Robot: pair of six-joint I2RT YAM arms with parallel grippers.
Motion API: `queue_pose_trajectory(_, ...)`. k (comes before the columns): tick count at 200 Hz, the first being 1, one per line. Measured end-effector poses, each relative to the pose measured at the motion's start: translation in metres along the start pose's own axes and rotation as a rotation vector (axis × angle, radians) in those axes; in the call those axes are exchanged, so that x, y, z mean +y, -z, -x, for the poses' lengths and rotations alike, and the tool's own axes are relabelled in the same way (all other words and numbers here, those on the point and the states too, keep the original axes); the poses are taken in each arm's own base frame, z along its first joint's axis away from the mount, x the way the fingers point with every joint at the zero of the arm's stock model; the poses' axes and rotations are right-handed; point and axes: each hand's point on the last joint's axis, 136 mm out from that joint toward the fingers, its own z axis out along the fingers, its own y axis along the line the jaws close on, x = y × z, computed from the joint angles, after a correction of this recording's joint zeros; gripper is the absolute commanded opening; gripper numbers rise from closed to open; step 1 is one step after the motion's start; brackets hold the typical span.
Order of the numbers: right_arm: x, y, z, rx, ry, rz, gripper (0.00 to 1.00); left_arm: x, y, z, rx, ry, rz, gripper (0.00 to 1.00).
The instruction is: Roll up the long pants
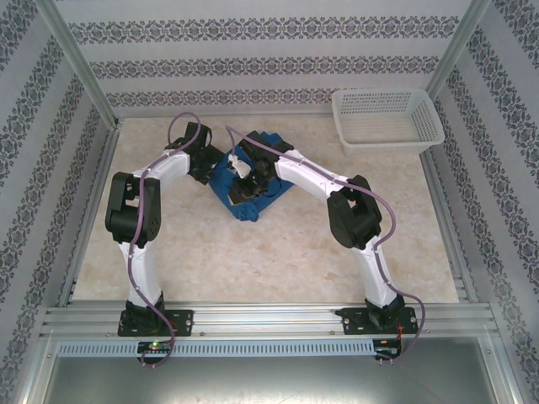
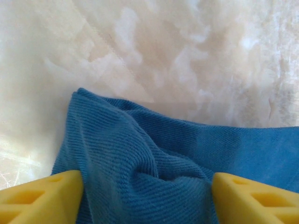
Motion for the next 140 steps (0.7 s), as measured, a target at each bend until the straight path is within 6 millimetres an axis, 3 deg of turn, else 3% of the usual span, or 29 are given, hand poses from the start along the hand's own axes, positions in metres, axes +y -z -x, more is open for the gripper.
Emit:
queue_pose_trajectory(10, -0.001, -0.001, -0.001, 0.003, -0.003, 0.003, 0.0, 0.003, -0.001, -0.001, 0.001, -0.001, 0.003, 0.32)
queue_pose_trajectory(19, -0.001, -0.001, -0.002, 0.005, -0.005, 0.006, 0.0, 0.008, -0.002, -0.003, 0.006, 0.0, 0.014, 0.0)
queue_pose_trajectory(57, -0.002, -0.002, -0.004, 0.01, -0.027, 0.043, 0.0, 0.012, -0.001, -0.007, 0.021, -0.014, 0.018, 0.0)
queue_pose_trajectory(84, -0.003, 0.0, -0.008, 0.012, -0.088, 0.118, 0.0, 0.006, 0.012, -0.007, 0.039, -0.057, 0.05, 0.0)
queue_pose_trajectory(98, -0.004, 0.003, -0.008, 0.004, -0.125, 0.163, 0.0, -0.011, 0.029, -0.003, 0.052, -0.093, 0.056, 0.0)
queue_pose_trajectory(119, -0.008, 0.01, 0.0, -0.038, -0.165, 0.233, 0.0, -0.053, 0.059, 0.003, 0.08, -0.178, 0.032, 0.0)
queue_pose_trajectory(140, -0.015, 0.024, 0.01, -0.087, -0.188, 0.291, 0.0, -0.086, 0.073, 0.002, 0.108, -0.266, 0.007, 0.0)
